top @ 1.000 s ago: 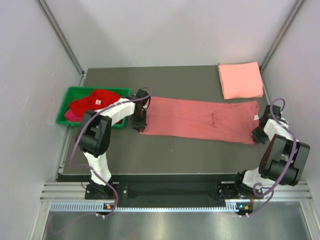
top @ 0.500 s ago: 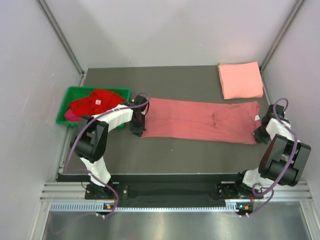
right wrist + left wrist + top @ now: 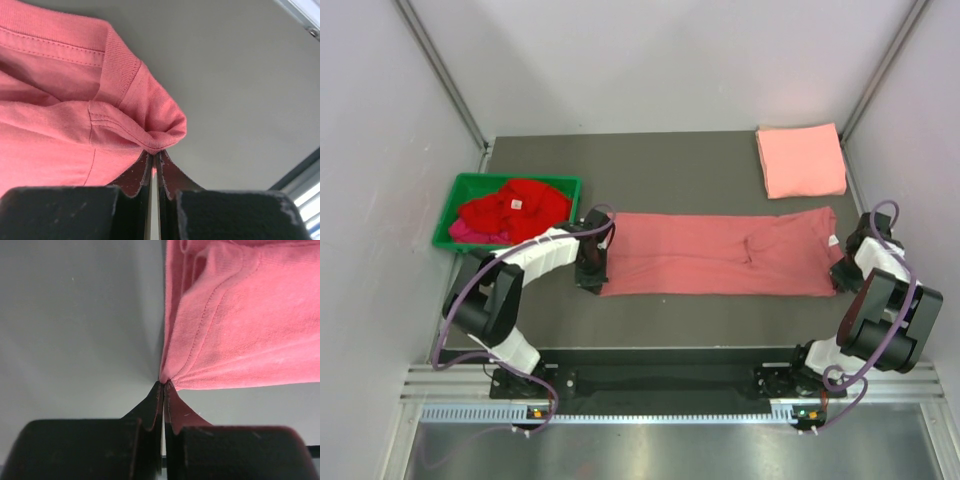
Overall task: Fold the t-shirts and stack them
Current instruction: Fold the tshirt
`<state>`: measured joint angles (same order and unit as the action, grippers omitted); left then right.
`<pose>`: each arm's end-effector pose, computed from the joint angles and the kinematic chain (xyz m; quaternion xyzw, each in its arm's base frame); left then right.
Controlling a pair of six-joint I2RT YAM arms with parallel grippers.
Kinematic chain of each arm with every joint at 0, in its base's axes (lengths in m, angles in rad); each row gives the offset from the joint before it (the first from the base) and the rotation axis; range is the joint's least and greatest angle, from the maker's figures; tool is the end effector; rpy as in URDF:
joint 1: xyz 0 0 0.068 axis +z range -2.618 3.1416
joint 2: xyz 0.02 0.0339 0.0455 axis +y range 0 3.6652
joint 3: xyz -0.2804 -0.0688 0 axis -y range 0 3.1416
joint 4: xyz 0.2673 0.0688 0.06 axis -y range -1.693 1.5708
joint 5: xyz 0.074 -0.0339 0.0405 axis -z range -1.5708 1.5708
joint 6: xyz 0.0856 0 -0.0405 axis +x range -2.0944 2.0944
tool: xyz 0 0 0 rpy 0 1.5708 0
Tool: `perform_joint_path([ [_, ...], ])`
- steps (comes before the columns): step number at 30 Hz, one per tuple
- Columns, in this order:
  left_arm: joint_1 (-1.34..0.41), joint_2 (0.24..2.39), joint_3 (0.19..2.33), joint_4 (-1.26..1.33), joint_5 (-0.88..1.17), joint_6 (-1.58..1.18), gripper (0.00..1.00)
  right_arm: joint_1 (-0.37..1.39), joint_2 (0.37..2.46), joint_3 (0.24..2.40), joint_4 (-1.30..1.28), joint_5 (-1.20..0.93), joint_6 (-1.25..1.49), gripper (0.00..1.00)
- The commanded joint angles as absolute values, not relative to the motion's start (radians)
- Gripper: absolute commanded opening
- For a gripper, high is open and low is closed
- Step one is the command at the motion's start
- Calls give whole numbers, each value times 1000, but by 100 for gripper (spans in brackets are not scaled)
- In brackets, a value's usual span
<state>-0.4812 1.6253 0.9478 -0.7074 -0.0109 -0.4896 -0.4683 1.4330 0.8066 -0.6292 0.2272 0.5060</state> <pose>0.2758 -0.1430 0.1158 -0.0047 0.9957 -0.0385 0.0846 0.2429 -0.1445 0.1335 0.4750 0.8588 -0.1090 0.1580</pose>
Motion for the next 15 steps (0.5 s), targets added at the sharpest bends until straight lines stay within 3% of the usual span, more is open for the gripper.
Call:
perform_joint_path([
  [1, -485, 1575, 942, -750, -37, -506, 0, -495, 1408, 831, -640, 330, 486, 0],
  [4, -485, 1585, 962, -770, -64, -502, 8, -497, 1404, 830, -627, 305, 479, 0],
  [8, -485, 1604, 1049, -816, -126, -486, 27, -495, 1399, 827, -611, 265, 463, 3],
  [15, -485, 1669, 1238, -825, -173, -407, 38, -497, 1410, 831, -601, 250, 453, 4],
])
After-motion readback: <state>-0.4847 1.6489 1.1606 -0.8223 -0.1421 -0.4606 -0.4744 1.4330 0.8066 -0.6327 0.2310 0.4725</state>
